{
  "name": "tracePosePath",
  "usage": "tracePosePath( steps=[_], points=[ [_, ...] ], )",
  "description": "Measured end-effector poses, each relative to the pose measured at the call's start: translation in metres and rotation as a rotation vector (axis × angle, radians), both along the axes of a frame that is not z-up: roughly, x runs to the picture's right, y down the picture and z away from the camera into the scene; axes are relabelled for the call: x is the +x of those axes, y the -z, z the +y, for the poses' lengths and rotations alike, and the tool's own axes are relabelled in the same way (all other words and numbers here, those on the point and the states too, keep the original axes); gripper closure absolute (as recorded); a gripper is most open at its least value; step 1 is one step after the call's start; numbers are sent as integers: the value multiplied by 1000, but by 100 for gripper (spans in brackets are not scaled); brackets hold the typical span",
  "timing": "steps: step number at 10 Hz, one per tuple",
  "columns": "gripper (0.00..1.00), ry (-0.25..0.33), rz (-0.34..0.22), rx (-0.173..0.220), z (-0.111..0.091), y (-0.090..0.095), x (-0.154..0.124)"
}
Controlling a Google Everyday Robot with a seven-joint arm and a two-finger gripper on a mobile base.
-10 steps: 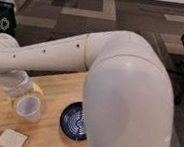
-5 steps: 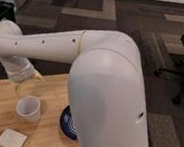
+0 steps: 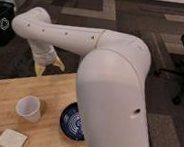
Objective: Move the arm in a circular motion
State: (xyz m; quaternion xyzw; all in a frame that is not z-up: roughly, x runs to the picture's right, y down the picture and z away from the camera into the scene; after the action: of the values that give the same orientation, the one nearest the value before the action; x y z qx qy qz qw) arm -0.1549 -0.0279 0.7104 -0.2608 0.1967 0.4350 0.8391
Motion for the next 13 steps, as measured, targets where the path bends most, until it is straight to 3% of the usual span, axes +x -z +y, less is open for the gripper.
tracePosePath(
  steps=[1, 3, 6, 8, 9, 11, 12, 13],
  points=[
    [35, -14, -4, 10, -11, -5, 14],
    [35, -61, 5, 27, -36, -18, 74],
    [35, -175, 41, 27, -47, -27, 177],
    [35, -270, 91, 22, -31, -16, 250],
    [35, -290, 109, 20, -21, -9, 265],
    [35, -357, 176, 26, 22, 25, 302],
    [35, -365, 188, 31, 32, 34, 306],
    [35, -374, 206, 43, 56, 56, 305]
  ],
)
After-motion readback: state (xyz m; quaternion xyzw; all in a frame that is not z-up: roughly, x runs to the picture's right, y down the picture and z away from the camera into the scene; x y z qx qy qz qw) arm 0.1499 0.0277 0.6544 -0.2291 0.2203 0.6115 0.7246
